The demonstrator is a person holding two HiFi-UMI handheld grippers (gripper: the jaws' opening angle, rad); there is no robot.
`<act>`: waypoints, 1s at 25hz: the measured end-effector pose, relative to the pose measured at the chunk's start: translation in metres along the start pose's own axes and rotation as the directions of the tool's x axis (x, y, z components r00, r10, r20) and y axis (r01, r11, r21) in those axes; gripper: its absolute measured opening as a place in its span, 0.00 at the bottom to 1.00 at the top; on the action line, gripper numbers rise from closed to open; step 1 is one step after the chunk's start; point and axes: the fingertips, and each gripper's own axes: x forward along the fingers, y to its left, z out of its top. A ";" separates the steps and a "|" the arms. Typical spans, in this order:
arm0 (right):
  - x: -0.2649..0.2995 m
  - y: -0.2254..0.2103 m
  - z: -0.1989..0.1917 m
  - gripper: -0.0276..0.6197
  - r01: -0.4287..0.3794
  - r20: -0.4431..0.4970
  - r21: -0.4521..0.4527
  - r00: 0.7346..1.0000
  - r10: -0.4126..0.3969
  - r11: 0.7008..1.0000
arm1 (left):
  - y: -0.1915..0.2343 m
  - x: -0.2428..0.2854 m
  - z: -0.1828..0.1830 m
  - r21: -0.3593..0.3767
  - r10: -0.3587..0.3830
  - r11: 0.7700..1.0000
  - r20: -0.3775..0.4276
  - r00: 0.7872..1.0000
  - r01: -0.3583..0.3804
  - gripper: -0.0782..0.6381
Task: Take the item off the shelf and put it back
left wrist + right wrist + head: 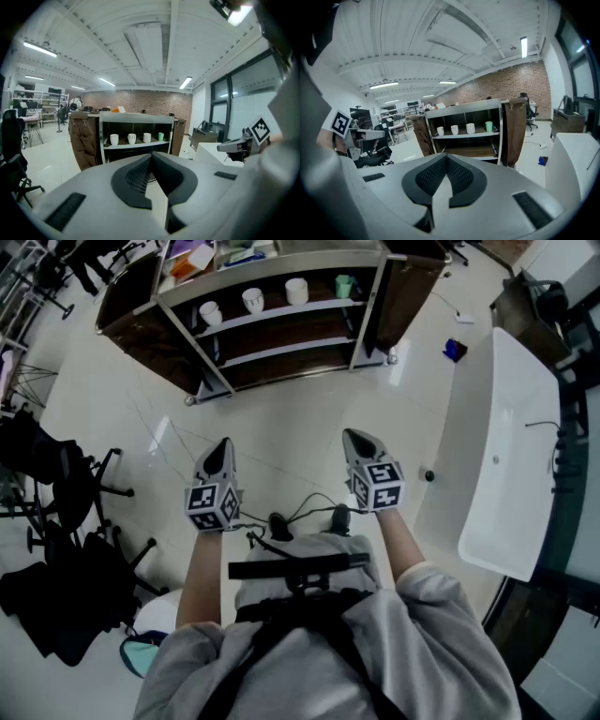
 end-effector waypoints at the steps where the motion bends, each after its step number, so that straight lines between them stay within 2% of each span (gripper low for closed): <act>1: -0.001 0.003 0.001 0.06 0.003 0.010 -0.003 1.000 -0.003 1.000 | 0.004 -0.004 0.002 -0.004 0.001 1.000 0.007 1.000 -0.001 0.12; 9: 0.009 0.029 0.012 0.06 0.008 0.055 -0.027 0.998 -0.007 1.000 | 0.041 -0.010 0.008 -0.017 0.007 1.000 0.022 1.000 -0.006 0.12; 20: 0.050 0.080 0.021 0.06 0.034 0.082 -0.008 0.996 -0.034 0.999 | 0.094 -0.009 0.021 0.030 -0.054 0.998 0.035 0.998 0.053 0.12; 25: 0.069 0.101 0.036 0.06 0.053 0.094 -0.035 0.994 -0.050 0.998 | 0.116 -0.003 0.027 0.055 -0.088 0.995 0.031 0.996 0.086 0.12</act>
